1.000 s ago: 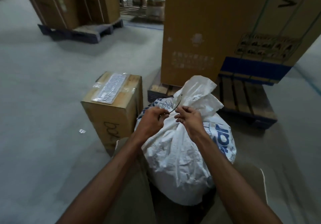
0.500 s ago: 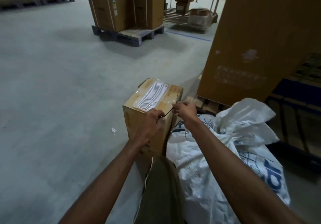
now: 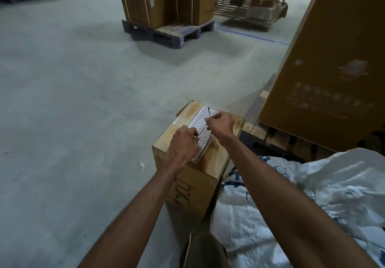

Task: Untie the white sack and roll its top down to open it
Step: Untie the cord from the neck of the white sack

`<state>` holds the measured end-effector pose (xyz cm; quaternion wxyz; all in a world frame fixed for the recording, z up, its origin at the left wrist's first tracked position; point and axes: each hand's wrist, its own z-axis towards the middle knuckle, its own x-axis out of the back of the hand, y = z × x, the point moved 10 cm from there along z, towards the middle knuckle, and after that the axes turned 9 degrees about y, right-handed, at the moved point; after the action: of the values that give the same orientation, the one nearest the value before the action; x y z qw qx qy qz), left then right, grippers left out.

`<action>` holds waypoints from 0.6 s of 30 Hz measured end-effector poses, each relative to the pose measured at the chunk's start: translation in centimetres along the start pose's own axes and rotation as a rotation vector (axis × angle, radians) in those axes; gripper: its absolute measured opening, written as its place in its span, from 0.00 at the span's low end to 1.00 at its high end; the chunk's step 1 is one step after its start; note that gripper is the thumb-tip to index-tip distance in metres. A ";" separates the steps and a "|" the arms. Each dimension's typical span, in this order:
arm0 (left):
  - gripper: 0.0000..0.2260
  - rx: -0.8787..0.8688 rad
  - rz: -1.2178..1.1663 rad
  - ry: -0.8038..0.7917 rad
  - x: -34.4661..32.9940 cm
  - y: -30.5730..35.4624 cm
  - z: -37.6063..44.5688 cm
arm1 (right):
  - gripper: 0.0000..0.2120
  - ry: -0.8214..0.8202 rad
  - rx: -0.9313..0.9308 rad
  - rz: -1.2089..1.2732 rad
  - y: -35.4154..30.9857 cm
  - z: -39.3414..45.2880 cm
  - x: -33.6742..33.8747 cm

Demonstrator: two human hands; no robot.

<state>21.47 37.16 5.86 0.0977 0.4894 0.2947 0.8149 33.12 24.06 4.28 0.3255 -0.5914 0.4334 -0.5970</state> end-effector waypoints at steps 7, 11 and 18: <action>0.15 -0.006 0.036 0.033 -0.2 0.6 -0.3 | 0.10 0.083 0.193 -0.183 -0.2 -1.1 3.1; 0.16 -0.024 0.006 0.006 0.7 2.8 -2.7 | 0.07 0.060 0.243 -0.195 0.7 -4.2 6.3; 0.14 -0.100 -0.045 -0.014 3.1 10.8 -11.2 | 0.04 0.058 0.284 -0.205 3.1 -12.7 14.9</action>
<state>11.75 25.49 10.45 0.1424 0.4828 0.2640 0.8227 18.86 11.07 8.79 0.3305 -0.5630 0.2913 -0.6993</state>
